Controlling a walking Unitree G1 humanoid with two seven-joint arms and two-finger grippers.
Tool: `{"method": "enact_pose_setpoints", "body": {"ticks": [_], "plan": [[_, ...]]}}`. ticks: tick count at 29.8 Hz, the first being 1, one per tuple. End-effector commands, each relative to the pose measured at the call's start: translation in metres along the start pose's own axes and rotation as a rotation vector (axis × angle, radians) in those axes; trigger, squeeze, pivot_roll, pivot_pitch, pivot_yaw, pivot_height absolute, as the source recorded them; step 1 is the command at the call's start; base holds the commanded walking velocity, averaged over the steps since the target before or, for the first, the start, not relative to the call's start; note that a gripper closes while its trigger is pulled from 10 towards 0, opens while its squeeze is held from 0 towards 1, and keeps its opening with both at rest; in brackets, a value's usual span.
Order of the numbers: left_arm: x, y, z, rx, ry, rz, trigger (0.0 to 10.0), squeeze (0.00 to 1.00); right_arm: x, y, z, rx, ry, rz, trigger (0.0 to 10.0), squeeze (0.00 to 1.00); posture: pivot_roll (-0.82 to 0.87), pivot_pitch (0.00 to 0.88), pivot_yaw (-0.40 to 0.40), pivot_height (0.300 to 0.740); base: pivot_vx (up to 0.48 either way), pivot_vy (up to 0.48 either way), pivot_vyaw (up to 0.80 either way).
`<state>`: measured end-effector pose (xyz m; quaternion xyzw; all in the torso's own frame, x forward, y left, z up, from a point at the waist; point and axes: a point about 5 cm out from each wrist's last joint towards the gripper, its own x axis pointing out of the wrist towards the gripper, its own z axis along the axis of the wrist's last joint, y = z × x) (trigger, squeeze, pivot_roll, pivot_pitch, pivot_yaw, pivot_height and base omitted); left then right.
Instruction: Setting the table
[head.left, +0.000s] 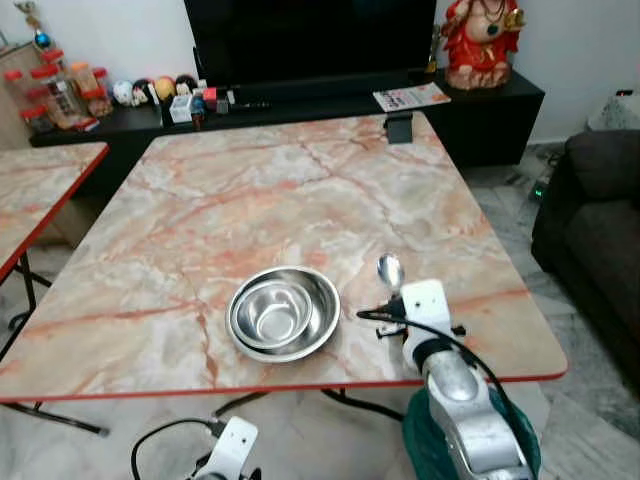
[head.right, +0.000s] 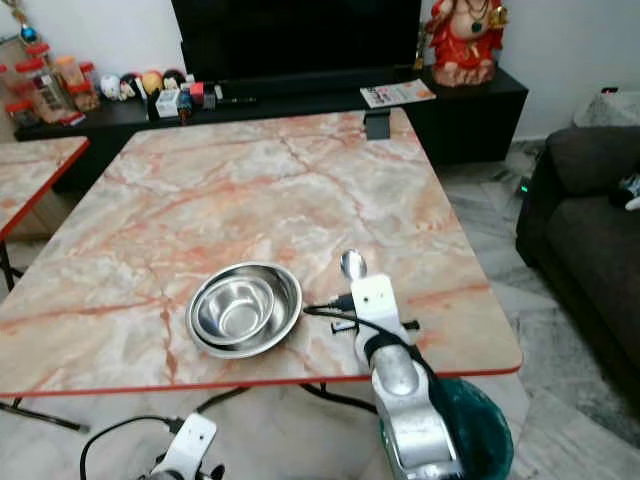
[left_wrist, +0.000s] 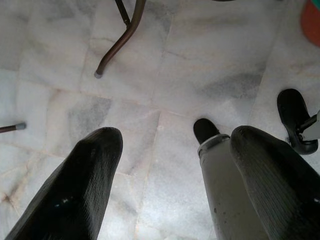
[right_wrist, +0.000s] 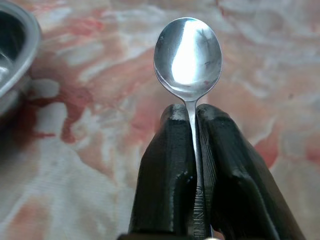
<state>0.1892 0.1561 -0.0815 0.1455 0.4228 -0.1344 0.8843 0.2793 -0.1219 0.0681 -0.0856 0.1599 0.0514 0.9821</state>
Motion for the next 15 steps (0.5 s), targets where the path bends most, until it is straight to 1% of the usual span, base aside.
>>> {"method": "enact_pose_setpoints", "body": {"ticks": [1, 5, 8, 15], "plan": [[-0.001, 0.005, -0.004, 0.004, 0.012, 0.013, 10.0, 0.0, 0.004, 0.001, 0.006, 0.027, -0.022, -0.015, 10.0, 0.0, -0.05, 0.006, 0.094, 0.74, 0.0, 0.0, 0.0], [-0.001, 0.006, -0.004, 0.008, 0.013, 0.014, 10.0, 0.0, 0.012, 0.002, 0.003, 0.082, -0.004, -0.039, 10.0, 0.0, -0.04, 0.004, 0.096, 0.74, 0.0, 0.0, 0.0], [-0.001, 0.006, -0.004, 0.008, 0.014, 0.015, 10.0, 0.0, 0.017, 0.004, 0.002, 0.086, -0.004, -0.037, 10.0, 0.0, -0.04, 0.004, 0.096, 0.74, 0.0, 0.0, 0.0], [-0.001, 0.006, -0.004, 0.007, 0.015, 0.016, 10.0, 0.0, 0.021, 0.006, 0.003, 0.089, -0.014, -0.028, 10.0, 0.0, -0.03, 0.002, 0.094, 0.74, 0.0, 0.0, 0.0]]}}
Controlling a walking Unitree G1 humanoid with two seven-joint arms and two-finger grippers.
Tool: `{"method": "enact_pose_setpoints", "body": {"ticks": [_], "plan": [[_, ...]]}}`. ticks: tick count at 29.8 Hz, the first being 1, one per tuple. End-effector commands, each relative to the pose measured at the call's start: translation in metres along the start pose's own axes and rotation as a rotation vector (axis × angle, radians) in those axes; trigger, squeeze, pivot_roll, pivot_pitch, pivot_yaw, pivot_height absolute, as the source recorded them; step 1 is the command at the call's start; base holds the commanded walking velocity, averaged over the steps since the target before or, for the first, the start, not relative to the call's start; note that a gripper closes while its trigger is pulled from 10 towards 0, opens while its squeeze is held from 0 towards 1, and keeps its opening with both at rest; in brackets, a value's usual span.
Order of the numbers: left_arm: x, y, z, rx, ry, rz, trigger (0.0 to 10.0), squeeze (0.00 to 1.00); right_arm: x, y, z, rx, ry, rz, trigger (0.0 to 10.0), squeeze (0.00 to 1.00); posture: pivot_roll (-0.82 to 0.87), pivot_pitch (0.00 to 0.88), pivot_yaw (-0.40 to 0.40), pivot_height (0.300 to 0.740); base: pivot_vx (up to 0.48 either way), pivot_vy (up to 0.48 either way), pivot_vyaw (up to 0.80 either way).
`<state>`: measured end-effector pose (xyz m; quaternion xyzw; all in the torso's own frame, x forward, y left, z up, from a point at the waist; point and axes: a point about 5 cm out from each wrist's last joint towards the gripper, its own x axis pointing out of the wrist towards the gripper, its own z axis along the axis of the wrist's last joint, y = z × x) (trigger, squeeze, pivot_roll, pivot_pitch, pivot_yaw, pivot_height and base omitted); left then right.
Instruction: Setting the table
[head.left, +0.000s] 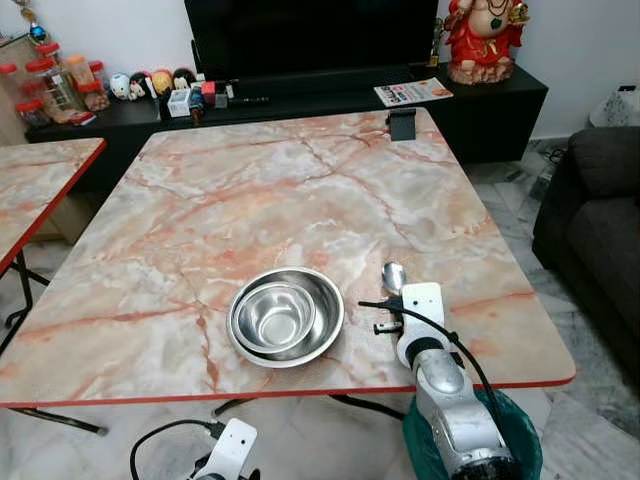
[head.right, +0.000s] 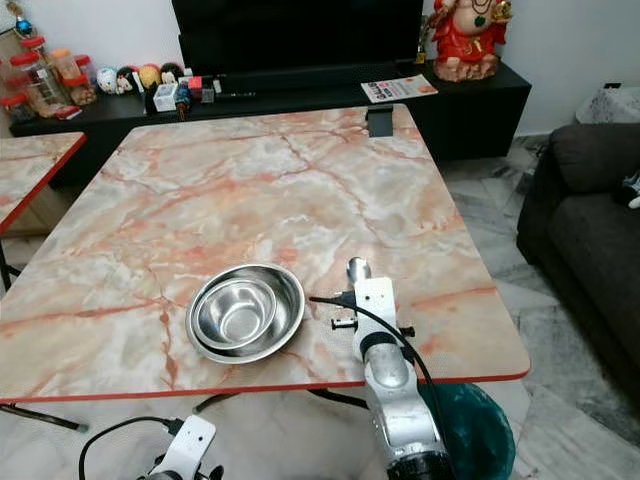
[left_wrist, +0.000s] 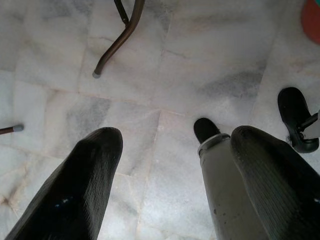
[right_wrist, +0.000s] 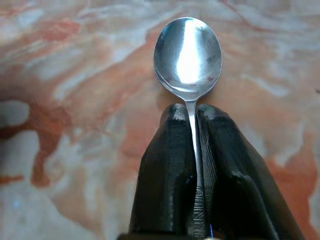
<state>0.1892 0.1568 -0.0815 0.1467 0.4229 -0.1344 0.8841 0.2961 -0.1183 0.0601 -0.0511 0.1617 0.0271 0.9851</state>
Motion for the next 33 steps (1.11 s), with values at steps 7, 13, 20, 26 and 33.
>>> {"method": "enact_pose_setpoints", "body": {"ticks": [7, 13, 20, 26, 33], "plan": [[-0.001, 0.005, -0.004, 0.004, 0.016, 0.016, 10.0, 0.0, 0.005, 0.013, 0.006, 0.022, -0.034, 0.051, 10.0, 0.0, -0.03, 0.003, 0.093, 0.74, 0.0, 0.0, 0.0], [-0.001, 0.005, -0.004, 0.006, 0.017, 0.015, 10.0, 0.0, 0.006, 0.018, 0.004, 0.018, -0.023, 0.069, 10.0, 0.0, -0.03, 0.004, 0.092, 0.74, 0.0, 0.0, 0.0], [-0.001, 0.005, -0.004, 0.006, 0.019, 0.013, 10.0, 0.0, 0.006, 0.021, -0.006, 0.01, 0.01, 0.099, 10.0, 0.0, -0.03, 0.002, 0.092, 0.74, 0.0, 0.0, 0.0], [-0.001, 0.004, -0.004, 0.004, 0.019, 0.013, 10.0, 0.0, 0.007, 0.021, -0.008, 0.013, 0.021, 0.093, 10.0, 0.0, -0.03, 0.002, 0.09, 0.74, 0.0, 0.0, 0.0], [-0.001, 0.004, -0.004, 0.005, 0.02, 0.012, 10.0, 0.0, 0.008, 0.021, -0.007, 0.02, 0.017, 0.092, 10.0, 1.0, -0.03, 0.002, 0.09, 0.74, 0.0, 0.0, 0.0]]}}
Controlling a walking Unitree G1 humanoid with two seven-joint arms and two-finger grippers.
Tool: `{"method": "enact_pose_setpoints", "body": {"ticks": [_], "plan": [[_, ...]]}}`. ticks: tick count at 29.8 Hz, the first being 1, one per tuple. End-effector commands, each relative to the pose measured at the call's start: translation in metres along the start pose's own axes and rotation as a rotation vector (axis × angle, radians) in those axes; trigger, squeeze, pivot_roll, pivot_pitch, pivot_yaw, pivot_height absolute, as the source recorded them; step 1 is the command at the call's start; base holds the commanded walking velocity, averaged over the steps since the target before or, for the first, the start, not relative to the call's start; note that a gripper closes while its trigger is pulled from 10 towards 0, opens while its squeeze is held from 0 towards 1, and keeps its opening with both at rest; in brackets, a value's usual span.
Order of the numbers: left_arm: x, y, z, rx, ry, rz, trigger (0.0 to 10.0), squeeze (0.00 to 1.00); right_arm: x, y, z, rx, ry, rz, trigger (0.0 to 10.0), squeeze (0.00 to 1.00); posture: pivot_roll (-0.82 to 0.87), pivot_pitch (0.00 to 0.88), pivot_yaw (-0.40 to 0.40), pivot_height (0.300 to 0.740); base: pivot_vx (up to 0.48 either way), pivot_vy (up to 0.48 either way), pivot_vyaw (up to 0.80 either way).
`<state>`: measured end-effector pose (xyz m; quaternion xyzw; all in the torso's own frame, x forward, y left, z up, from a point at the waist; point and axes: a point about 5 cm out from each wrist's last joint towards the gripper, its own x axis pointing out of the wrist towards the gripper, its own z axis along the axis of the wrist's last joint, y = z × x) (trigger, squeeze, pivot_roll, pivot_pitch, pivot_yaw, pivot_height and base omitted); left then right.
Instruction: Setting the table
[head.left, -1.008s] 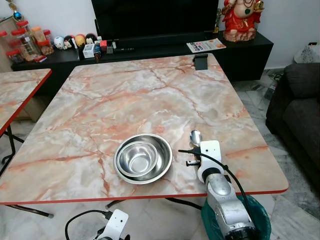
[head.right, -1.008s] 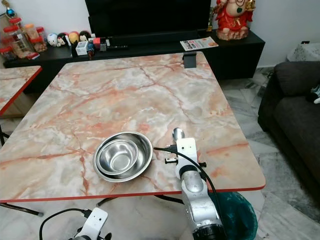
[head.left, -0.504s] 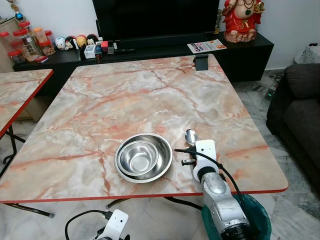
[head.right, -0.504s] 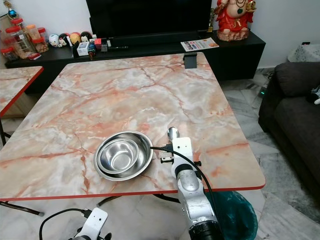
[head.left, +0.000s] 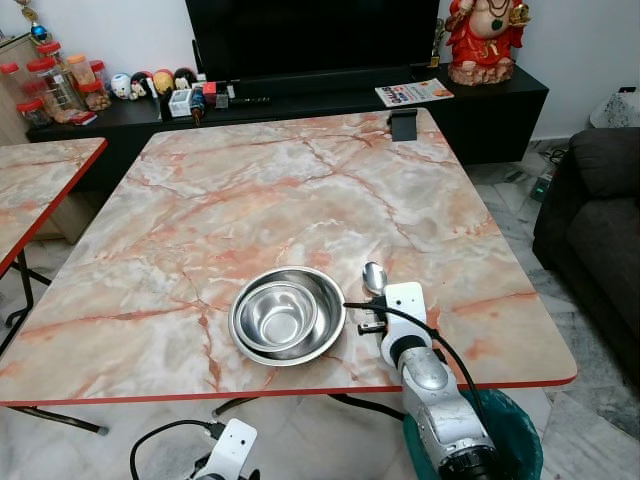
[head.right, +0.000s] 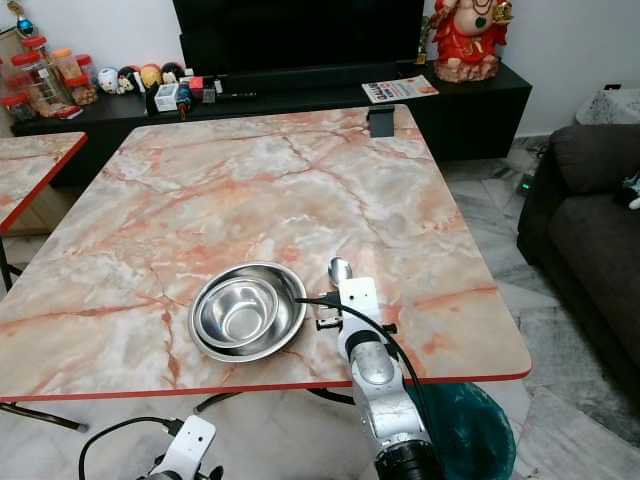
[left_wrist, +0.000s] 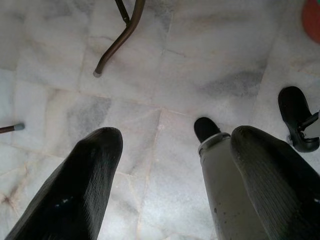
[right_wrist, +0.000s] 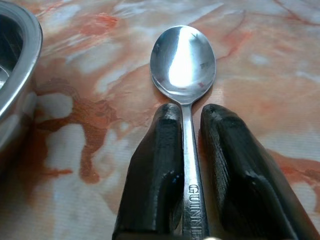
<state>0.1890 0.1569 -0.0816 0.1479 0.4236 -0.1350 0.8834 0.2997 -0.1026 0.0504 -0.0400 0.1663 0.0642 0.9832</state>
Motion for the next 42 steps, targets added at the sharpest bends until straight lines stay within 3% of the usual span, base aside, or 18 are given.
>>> {"method": "enact_pose_setpoints", "body": {"ticks": [1, 13, 15, 16, 27, 34, 42], "plan": [[-0.001, 0.004, -0.004, 0.002, 0.019, 0.012, 10.0, 0.0, 0.001, 0.005, -0.001, 0.011, 0.011, 0.014, 10.0, 1.0, -0.03, 0.002, 0.091, 0.74, 0.0, 0.0, 0.0], [-0.001, 0.004, -0.004, 0.003, 0.02, 0.01, 10.0, 0.0, 0.001, 0.005, 0.004, 0.02, -0.016, 0.01, 10.0, 1.0, -0.03, 0.002, 0.09, 0.74, 0.0, 0.0, 0.0], [-0.001, 0.004, -0.004, 0.002, 0.02, 0.01, 10.0, 0.0, 0.001, 0.004, 0.007, 0.018, -0.035, 0.001, 10.0, 0.95, -0.03, 0.002, 0.09, 0.74, 0.0, 0.0, 0.0], [-0.001, 0.004, -0.004, 0.001, 0.02, 0.011, 10.0, 0.0, 0.001, 0.003, 0.017, 0.036, -0.107, -0.006, 10.0, 0.0, -0.02, 0.0, 0.089, 0.74, 0.0, 0.0, 0.0], [-0.001, 0.005, -0.001, -0.004, 0.006, 0.014, 10.0, 0.0, -0.006, 0.002, 0.055, 0.09, -0.368, -0.002, 10.0, 0.0, -0.03, 0.0, 0.092, 0.74, 0.0, 0.0, 0.0], [0.0, 0.005, -0.001, -0.016, 0.007, 0.015, 10.0, 0.0, -0.007, 0.002, 0.058, 0.087, -0.395, -0.001, 10.0, 0.0, -0.03, 0.0, 0.089, 0.74, 0.0, 0.0, 0.0], [0.0, 0.005, 0.0, -0.024, 0.009, 0.016, 10.0, 0.0, -0.008, 0.003, 0.063, 0.088, -0.44, 0.01, 10.0, 0.0, -0.03, 0.0, 0.086, 0.74, 0.0, 0.465, 0.0]]}}
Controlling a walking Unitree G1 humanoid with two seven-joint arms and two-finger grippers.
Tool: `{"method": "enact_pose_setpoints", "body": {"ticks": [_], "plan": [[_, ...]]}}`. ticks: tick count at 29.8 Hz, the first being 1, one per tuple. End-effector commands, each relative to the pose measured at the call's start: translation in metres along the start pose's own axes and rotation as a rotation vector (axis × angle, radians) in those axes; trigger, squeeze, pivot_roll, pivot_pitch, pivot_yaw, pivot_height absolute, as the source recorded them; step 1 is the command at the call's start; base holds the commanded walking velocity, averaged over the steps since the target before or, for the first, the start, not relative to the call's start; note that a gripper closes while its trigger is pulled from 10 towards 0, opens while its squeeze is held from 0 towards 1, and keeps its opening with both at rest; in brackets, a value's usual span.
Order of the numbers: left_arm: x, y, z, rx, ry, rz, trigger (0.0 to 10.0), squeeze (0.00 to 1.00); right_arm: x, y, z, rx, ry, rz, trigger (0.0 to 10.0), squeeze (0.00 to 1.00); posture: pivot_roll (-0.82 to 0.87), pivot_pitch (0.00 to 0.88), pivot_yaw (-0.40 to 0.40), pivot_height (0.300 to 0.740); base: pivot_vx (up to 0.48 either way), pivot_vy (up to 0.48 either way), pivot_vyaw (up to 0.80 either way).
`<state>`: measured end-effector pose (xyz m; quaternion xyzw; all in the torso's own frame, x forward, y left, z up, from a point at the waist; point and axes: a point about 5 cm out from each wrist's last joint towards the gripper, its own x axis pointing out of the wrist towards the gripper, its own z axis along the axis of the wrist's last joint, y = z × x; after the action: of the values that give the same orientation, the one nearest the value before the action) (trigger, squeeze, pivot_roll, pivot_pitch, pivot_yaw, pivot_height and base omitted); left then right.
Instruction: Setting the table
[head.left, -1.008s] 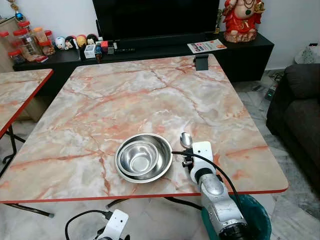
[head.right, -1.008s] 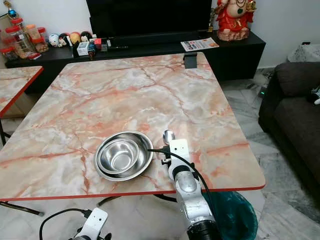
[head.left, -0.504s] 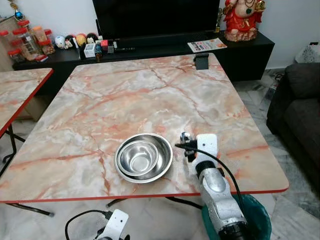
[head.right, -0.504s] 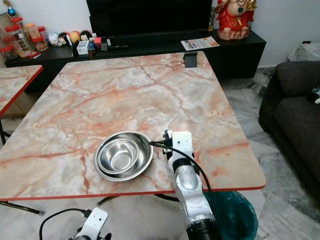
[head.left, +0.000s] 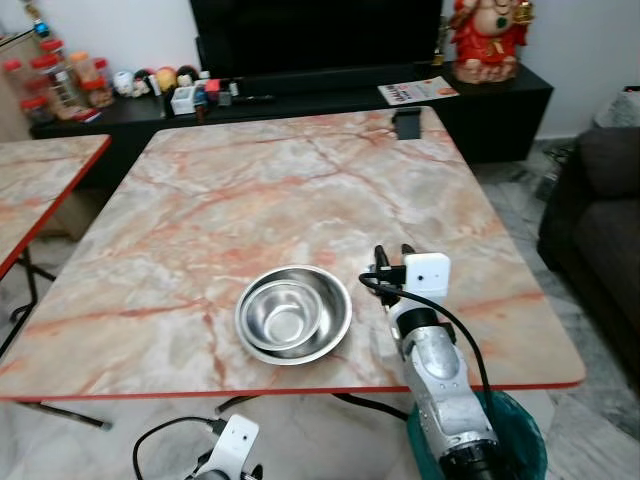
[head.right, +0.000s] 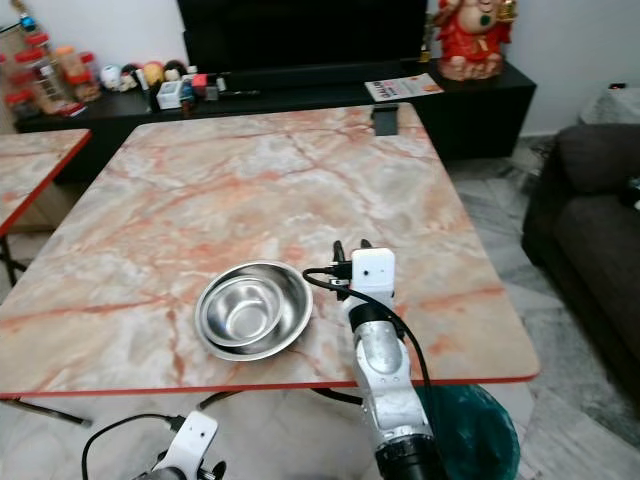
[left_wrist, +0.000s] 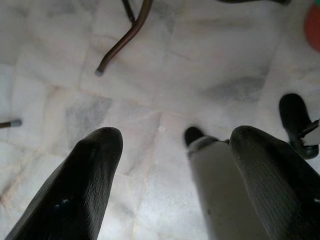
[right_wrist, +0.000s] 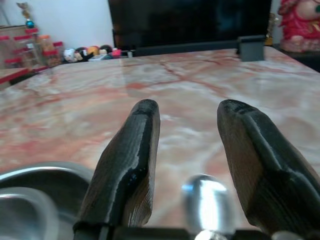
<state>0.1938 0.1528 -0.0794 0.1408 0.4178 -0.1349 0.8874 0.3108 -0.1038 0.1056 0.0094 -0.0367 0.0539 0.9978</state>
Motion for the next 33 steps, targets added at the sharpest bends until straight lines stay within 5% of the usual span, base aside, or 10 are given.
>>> {"method": "enact_pose_setpoints", "body": {"ticks": [1, 33], "plan": [[-0.002, 0.007, -0.006, -0.011, 0.024, 0.019, 10.0, 0.0, 0.004, 0.01, 0.007, 0.017, -0.031, 0.032, 10.0, 0.0, -0.03, 0.0, 0.086, 0.74, 0.0, 0.469, 0.0], [-0.002, 0.009, -0.005, -0.007, 0.027, 0.024, 10.0, 0.0, 0.006, 0.016, 0.016, -0.018, -0.109, 0.076, 10.0, 0.0, -0.01, 0.0, 0.081, 0.74, 0.0, 0.467, 0.0]]}}
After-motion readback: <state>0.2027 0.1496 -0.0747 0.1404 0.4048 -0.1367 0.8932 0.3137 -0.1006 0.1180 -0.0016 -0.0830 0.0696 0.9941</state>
